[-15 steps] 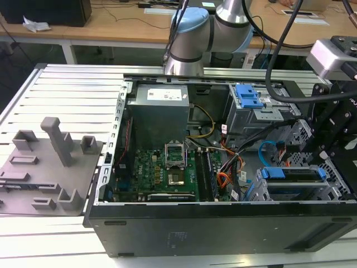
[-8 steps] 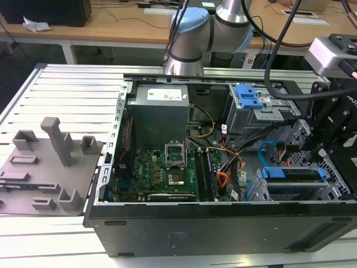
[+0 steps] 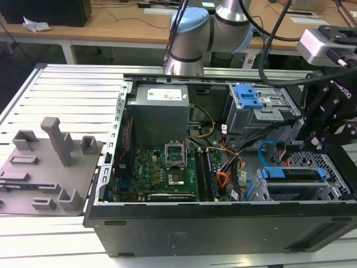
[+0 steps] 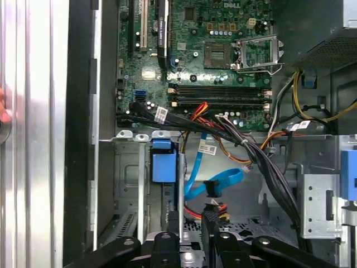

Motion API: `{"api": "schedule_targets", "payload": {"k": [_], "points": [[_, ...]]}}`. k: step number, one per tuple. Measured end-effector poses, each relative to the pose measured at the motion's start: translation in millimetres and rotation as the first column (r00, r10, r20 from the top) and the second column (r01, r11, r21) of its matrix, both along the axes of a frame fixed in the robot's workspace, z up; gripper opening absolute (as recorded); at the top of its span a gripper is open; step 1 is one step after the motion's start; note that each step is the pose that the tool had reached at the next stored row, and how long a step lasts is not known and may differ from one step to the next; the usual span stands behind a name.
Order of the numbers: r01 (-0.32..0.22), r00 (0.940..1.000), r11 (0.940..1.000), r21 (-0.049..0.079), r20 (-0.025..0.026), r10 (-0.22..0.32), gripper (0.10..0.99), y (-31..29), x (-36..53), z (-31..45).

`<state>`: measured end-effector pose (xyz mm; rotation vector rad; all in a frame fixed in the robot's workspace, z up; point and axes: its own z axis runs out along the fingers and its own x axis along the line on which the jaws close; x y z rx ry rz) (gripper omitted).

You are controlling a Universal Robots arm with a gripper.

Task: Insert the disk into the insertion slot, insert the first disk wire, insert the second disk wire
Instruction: 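Insert the first disk wire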

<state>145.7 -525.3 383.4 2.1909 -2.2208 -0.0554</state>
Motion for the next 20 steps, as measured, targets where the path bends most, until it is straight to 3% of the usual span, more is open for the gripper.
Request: {"api": "schedule_targets", "payload": {"k": [4,8,13,17,18,20], "points": [[0.0,1.0,1.0,0.0,0.0,0.0,0.302,15.0,0.0,-1.3],[0.0,1.0,1.0,-0.001,-0.0011,0.0,0.302,16.9,1.9,-17.4],[0.0,1.0,0.9999,-0.012,-0.0011,0.0,0.302,17.4,4.0,-29.9],[0.0,1.0,0.9999,-0.012,-0.0011,0.0,0.302,17.4,4.0,-30.4],[0.0,1.0,0.9999,-0.012,-0.0011,0.0,0.22,17.4,4.0,-30.4],[0.0,1.0,0.9999,-0.012,-0.0012,0.0,0.169,17.4,4.0,-30.5]]}}
